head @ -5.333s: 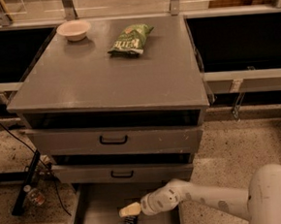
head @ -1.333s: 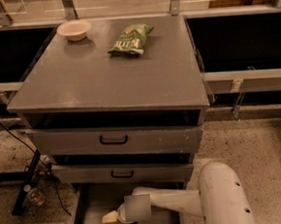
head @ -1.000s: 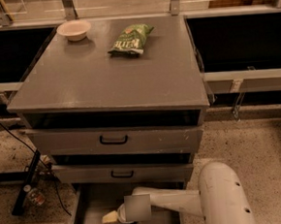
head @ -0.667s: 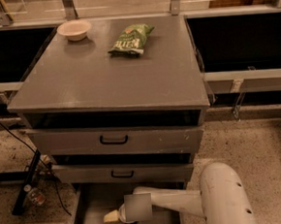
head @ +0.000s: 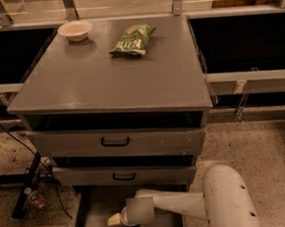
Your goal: Pick rxbar blueberry from bottom drawer and place on counter
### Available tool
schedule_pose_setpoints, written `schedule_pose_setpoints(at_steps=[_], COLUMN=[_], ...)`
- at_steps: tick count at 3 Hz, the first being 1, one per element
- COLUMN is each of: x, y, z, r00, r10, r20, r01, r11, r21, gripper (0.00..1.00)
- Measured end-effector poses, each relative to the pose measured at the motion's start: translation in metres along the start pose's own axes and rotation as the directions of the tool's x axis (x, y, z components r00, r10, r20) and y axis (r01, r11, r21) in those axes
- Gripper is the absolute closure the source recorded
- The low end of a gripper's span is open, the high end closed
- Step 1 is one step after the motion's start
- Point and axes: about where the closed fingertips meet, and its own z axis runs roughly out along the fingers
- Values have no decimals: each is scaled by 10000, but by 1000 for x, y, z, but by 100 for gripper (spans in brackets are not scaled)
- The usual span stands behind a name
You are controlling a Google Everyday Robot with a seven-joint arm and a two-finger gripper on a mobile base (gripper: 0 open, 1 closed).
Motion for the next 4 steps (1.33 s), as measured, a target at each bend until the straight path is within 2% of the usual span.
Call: schedule_pose_setpoints(at_steps=[1,2,4], x=[0,0,0], y=[0,0,0], z=[0,0,0], r00=[10000,10000,10000], r10=[0,0,0], r20=[0,-1,-1], r01=[0,0,0], r11=[10000,10000,10000], r21=[0,0,0], gripper=[32,57,99])
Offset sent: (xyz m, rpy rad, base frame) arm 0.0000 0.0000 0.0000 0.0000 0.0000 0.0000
